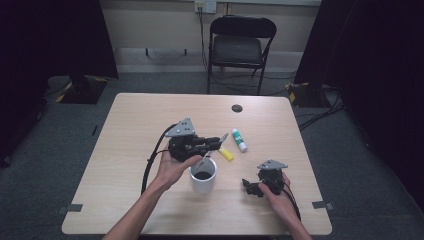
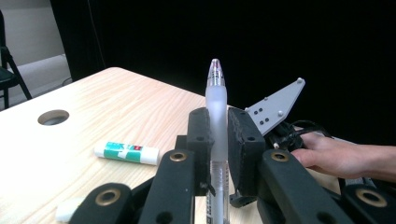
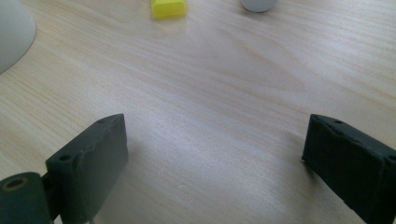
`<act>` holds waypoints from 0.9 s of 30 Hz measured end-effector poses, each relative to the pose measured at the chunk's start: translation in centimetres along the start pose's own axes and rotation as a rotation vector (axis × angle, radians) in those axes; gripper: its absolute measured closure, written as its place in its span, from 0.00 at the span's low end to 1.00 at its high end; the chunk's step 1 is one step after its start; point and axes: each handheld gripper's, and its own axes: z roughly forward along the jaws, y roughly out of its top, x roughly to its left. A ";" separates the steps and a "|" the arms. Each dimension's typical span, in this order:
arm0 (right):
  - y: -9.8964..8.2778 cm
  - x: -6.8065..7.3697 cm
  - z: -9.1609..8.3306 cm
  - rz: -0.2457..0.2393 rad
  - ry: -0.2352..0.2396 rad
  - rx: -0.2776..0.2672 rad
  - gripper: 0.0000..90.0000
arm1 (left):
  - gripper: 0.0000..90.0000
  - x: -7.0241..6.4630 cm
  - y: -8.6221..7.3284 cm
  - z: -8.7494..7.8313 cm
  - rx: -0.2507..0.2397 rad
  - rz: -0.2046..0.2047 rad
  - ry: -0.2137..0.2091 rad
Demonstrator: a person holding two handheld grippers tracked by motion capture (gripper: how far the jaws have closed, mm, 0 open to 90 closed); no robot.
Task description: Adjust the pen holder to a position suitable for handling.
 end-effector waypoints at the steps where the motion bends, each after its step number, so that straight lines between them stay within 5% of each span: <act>1: 0.0 0.0 0.0 0.000 0.000 0.000 0.06 | 0.89 0.1 -0.2 0.1 -0.002 0.002 0.001; 10: 0.0 0.0 0.0 -0.002 0.003 0.000 0.06 | 0.89 0.4 -2.3 0.6 0.057 0.006 0.008; 27: 0.0 0.0 0.0 -0.001 0.000 0.000 0.06 | 0.89 0.2 -3.5 -3.0 0.071 0.000 0.009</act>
